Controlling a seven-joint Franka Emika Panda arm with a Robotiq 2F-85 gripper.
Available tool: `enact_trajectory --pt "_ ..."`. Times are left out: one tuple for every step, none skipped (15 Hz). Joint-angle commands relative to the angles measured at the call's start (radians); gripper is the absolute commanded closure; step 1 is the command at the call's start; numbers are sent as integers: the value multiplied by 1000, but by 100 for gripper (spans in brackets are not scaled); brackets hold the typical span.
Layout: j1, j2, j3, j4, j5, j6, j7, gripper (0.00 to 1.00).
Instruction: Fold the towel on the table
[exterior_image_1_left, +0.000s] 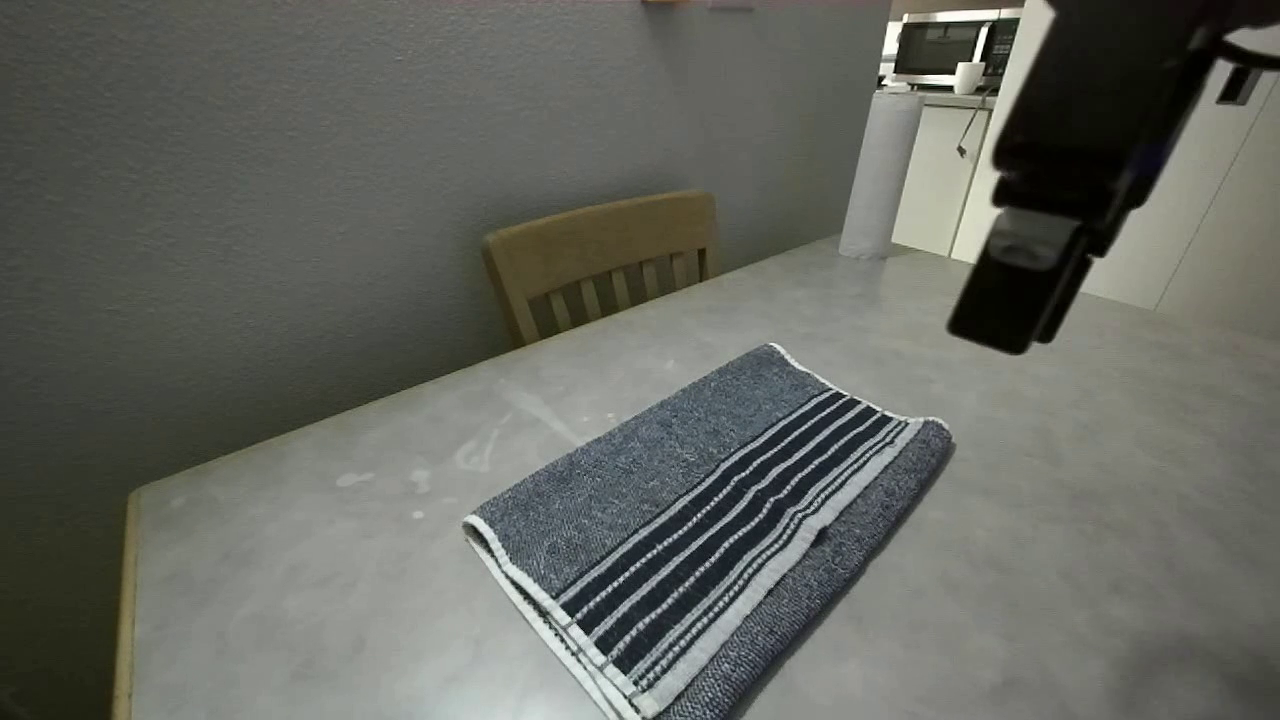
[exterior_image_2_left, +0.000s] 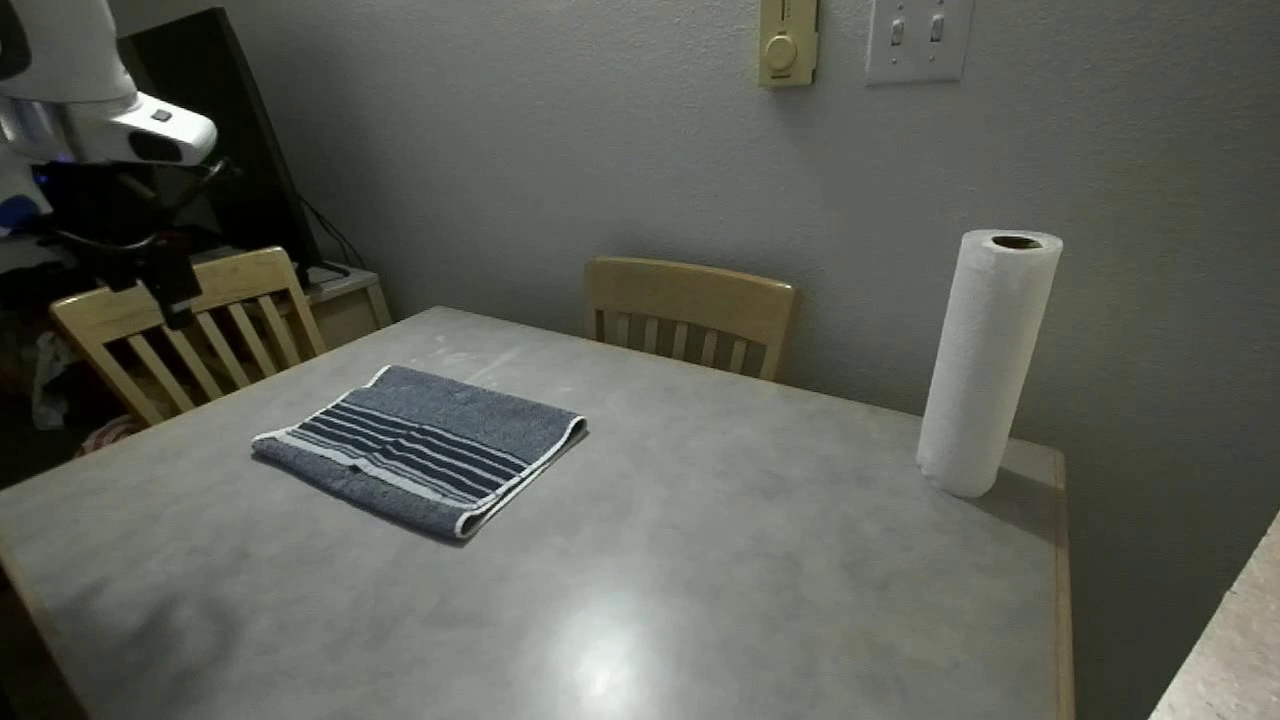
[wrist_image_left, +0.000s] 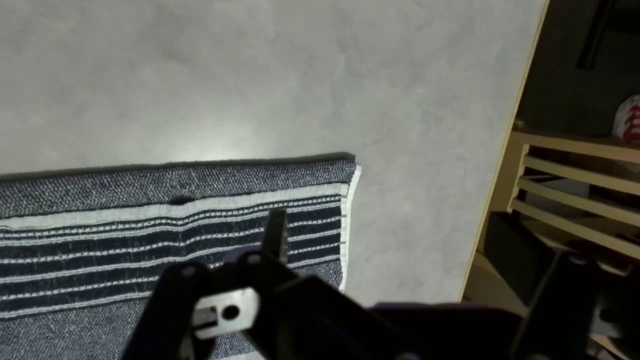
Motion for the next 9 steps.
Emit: enact_trajectory --pt "-25 172 28 141 45 -10 -17 0" --pt "-27 208 33 170 64 -13 -36 0" --pt "-33 224 39 185 80 -16 -39 0" --pt "-39 224 46 180 96 11 -30 0" --pt "-41 185 54 146 53 0 -5 0" --pt "-44 207 58 163 62 3 -5 0" --pt "-48 218 61 172 64 3 -4 0" --pt "-50 222 61 177 64 3 -4 0" --pt "-52 224 61 181 45 -18 26 0"
